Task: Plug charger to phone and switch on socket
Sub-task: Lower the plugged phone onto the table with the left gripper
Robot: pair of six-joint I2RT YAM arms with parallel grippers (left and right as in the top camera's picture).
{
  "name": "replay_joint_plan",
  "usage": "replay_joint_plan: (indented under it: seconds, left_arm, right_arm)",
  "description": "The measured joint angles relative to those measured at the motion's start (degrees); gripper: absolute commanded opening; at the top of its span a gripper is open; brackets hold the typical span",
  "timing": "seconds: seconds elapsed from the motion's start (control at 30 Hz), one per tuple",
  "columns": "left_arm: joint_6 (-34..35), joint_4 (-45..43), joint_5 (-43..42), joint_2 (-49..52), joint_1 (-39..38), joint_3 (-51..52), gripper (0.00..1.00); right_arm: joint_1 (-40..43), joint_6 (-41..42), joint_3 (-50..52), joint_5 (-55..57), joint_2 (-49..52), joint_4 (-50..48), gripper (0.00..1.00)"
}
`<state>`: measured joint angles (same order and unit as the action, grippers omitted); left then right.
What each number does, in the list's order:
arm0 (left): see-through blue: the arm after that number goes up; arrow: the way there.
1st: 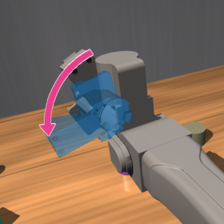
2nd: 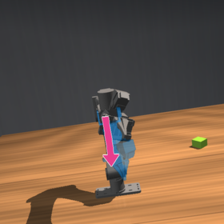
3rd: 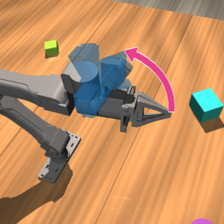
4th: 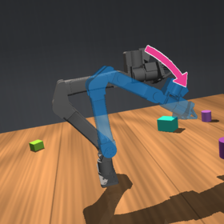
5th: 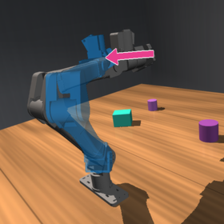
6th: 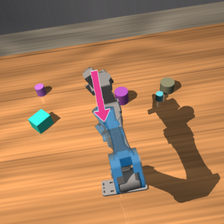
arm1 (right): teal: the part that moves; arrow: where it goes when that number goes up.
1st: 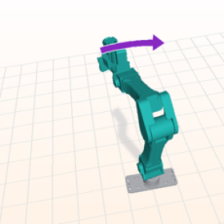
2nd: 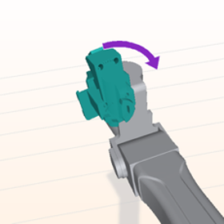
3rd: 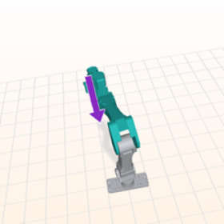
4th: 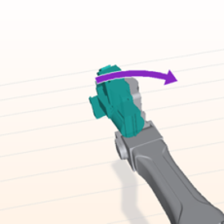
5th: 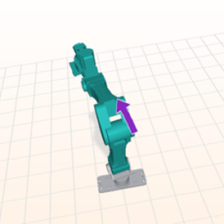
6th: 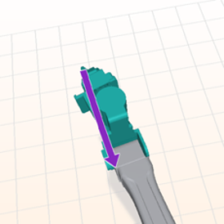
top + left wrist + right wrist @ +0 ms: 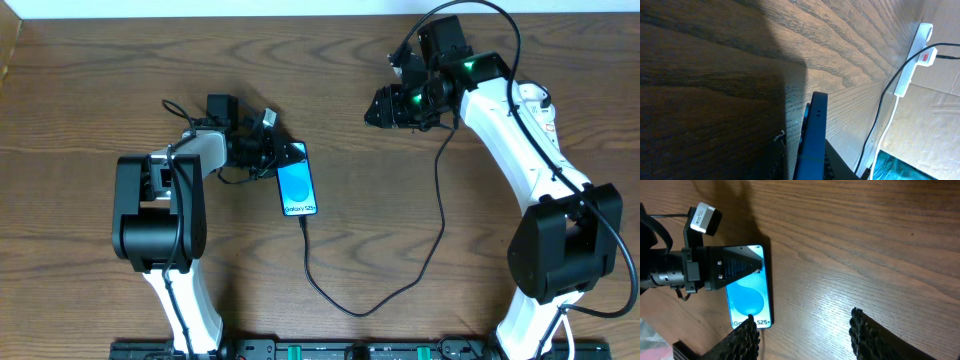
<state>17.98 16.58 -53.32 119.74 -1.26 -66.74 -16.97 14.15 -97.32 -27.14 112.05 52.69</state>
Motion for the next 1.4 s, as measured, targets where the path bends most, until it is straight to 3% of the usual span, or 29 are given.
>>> replay_joint_plan:
  seconds: [0.4, 0.77, 1.07, 1.4]
  left_arm:
    - [0.02, 0.9, 0.55, -0.31, -0.37, -0.59, 0.34]
    - [0.2, 1.46, 1.46, -1.25, -0.85, -0.87, 0.52]
    - [0.44, 2.82, 2.95, -1.79, -1.11, -1.53, 0.59]
    - [1.51, 10.8, 11.5, -2.43, -1.29, -5.62, 0.63]
  right_arm:
    - [0.0, 0.0, 0.0, 0.0, 0.0, 0.0, 0.58]
    - [0.0, 0.0, 0.02, 0.0, 0.0, 0.0, 0.58]
    - [0.0, -0.2, 0.02, 0.9, 0.0, 0.31, 0.58]
    - [0.0, -0.2, 0.02, 1.27, 0.0, 0.44, 0.59]
